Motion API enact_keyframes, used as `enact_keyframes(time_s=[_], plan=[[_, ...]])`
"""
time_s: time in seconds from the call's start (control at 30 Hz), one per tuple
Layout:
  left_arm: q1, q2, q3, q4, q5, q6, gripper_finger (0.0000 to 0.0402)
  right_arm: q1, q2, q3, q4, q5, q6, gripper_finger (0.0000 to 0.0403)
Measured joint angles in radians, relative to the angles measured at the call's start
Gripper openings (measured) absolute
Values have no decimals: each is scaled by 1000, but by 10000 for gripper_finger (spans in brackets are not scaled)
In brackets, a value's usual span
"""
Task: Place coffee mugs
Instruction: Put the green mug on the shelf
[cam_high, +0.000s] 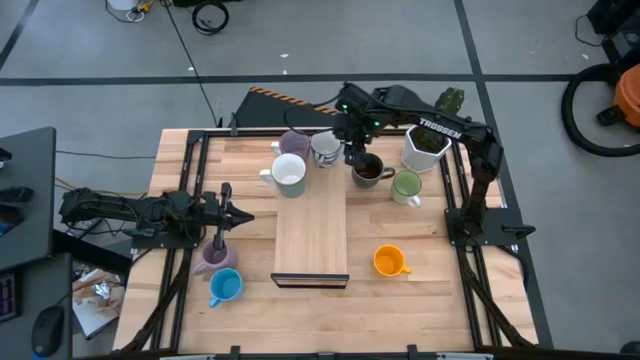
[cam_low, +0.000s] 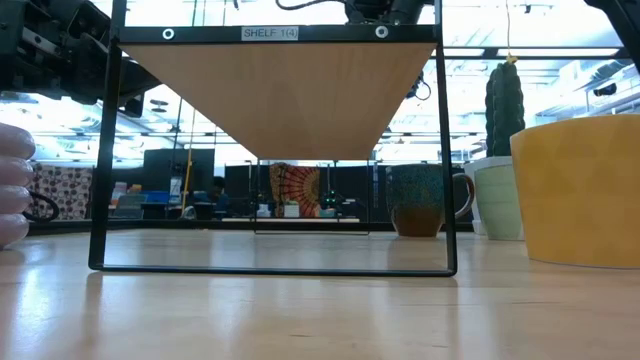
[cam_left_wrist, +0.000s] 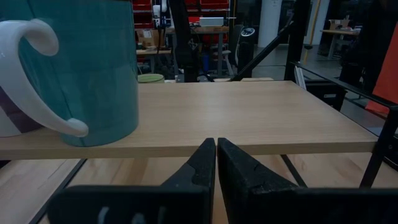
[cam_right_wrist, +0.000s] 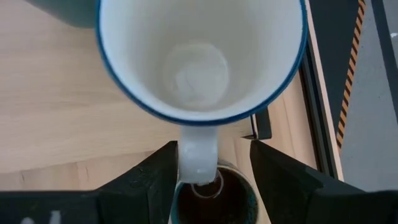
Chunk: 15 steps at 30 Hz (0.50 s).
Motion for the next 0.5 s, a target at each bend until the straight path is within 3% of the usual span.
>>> enact_keyframes(time_s=[0.5], plan=[[0, 0, 0, 0, 0, 0, 23, 0, -104, 0, -49, -3, 34, 272]])
